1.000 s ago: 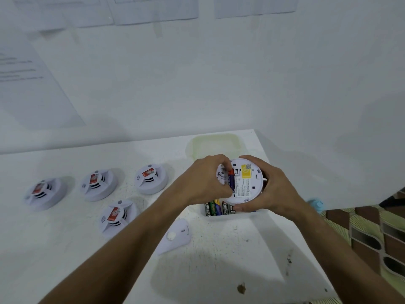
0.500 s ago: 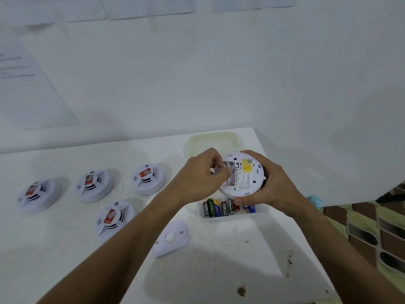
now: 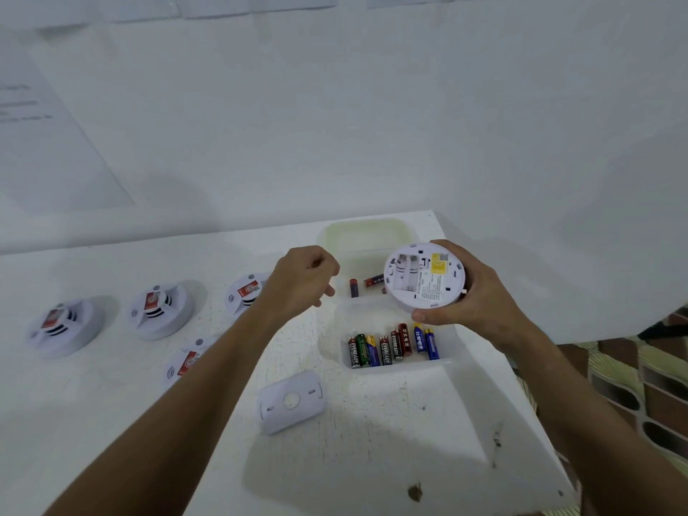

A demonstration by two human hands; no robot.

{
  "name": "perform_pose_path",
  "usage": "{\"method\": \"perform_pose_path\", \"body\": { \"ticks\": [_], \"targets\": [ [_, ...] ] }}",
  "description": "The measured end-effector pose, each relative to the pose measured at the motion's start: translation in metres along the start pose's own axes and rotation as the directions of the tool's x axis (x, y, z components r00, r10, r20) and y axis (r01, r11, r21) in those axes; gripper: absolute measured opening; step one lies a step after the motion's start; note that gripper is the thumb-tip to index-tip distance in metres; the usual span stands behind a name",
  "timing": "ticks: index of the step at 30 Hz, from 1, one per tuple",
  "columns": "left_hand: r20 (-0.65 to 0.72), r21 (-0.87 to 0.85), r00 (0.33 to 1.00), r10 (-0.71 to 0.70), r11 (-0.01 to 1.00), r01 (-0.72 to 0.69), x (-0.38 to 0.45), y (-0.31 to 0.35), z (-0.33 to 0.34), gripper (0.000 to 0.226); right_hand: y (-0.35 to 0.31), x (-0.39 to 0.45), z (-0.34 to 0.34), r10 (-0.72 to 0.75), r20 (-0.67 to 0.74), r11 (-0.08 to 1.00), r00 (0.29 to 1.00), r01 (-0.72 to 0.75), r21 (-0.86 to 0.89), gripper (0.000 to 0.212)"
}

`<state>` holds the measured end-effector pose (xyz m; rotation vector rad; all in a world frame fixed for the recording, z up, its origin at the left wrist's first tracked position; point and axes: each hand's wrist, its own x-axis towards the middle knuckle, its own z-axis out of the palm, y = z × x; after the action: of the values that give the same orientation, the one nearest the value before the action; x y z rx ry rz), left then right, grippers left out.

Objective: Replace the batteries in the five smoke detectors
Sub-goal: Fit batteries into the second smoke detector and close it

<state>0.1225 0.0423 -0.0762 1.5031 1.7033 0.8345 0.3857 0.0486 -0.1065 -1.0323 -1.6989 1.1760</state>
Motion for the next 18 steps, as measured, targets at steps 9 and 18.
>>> {"method": "perform_pose_path", "body": {
  "ticks": [9, 18],
  "targets": [
    [0.054, 0.117, 0.998, 0.033, 0.992, -0.039, 0.0, -0.004, 0.013, 0.011, -0.005, -0.02, -0.016, 0.005, -0.099, 1.0, 0.995, -0.002, 0.028, 0.079],
    [0.113, 0.38, 0.987, 0.116, 0.913, -0.15, -0.02, 0.0, 0.046, 0.032, 0.012, -0.057, -0.031, 0.049, -0.087, 0.998, 0.995, -0.045, 0.048, 0.091]
  ]
}}
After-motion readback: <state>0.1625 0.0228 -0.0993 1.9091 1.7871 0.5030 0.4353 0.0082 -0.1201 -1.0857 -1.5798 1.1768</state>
